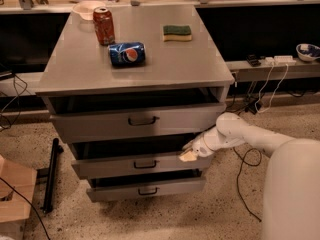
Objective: Open middle drawer
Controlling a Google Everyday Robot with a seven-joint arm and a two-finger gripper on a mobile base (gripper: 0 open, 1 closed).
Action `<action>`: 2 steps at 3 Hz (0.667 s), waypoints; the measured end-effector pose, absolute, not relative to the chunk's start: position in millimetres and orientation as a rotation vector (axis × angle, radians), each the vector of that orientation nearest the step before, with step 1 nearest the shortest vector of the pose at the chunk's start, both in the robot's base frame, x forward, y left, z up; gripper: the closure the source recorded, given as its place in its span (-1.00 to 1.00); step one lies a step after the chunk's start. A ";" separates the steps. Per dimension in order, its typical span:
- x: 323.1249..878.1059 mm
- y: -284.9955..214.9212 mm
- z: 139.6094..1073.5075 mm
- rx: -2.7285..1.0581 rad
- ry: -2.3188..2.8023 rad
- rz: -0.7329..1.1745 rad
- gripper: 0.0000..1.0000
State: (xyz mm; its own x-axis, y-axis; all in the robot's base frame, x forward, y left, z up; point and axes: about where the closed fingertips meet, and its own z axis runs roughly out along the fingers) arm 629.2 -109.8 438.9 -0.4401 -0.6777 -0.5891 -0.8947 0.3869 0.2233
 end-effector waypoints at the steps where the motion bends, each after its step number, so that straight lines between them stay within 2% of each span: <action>1: 627.5 -107.4 443.8 -1.367 2.249 0.739 0.97; 2: 621.4 -104.9 445.5 -1.379 2.253 0.747 0.71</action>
Offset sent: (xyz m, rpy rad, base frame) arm -0.1135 0.0404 -0.0079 -0.0359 0.2075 0.1410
